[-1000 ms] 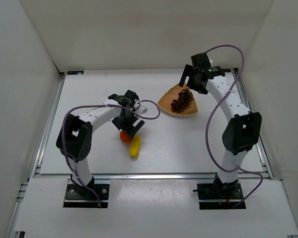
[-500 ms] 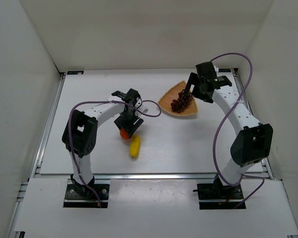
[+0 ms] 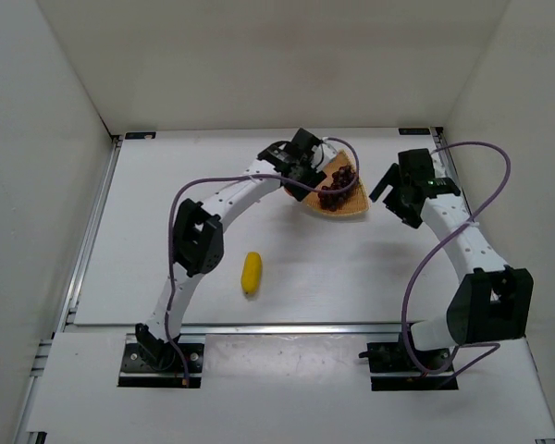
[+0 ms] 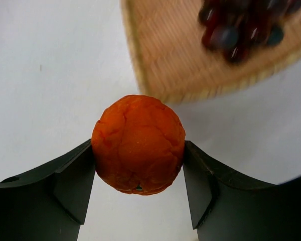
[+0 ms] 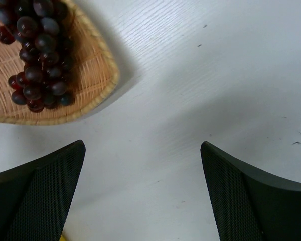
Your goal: Place and organize the fake fruits in the fruit bowl
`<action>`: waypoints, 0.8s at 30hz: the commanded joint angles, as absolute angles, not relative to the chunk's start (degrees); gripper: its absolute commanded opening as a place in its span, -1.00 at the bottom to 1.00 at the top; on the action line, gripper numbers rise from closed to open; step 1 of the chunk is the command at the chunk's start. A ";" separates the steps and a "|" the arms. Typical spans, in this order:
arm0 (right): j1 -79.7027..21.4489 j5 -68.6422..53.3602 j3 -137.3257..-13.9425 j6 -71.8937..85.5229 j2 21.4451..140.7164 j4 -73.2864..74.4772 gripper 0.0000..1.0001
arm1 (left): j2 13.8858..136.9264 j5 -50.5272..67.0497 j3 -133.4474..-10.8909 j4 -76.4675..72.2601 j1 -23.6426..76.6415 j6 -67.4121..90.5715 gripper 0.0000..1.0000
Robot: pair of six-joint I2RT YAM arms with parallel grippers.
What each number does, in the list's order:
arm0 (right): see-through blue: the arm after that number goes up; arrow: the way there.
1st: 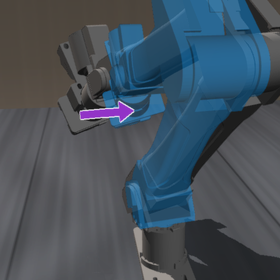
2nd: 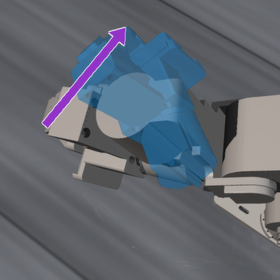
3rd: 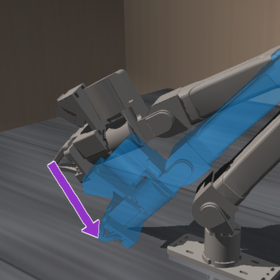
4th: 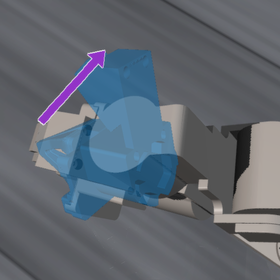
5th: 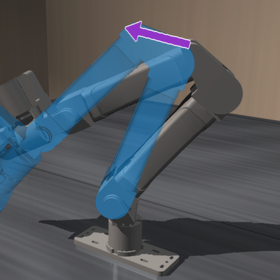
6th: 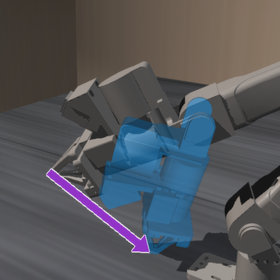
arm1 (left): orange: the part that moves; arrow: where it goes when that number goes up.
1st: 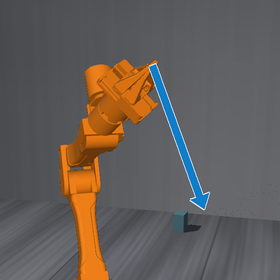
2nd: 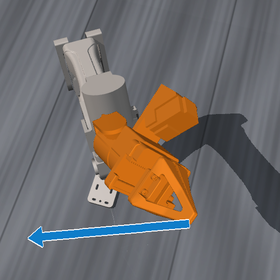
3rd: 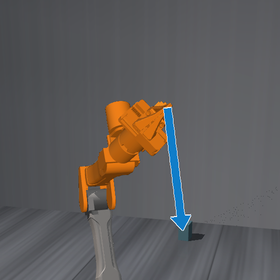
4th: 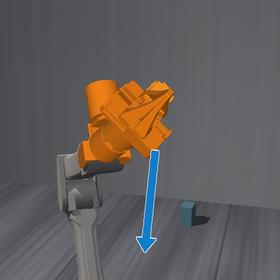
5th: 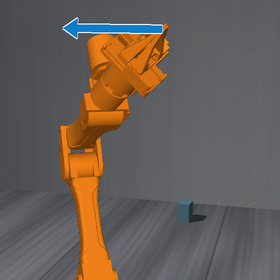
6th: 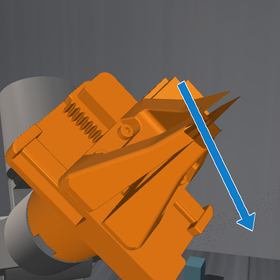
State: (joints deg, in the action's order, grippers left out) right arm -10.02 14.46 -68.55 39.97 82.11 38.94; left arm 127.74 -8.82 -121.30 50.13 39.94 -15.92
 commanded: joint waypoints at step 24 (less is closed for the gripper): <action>-4.92 13.89 -67.15 31.65 74.19 36.39 1.00 | 131.60 -11.86 -131.32 36.47 43.15 -14.69 1.00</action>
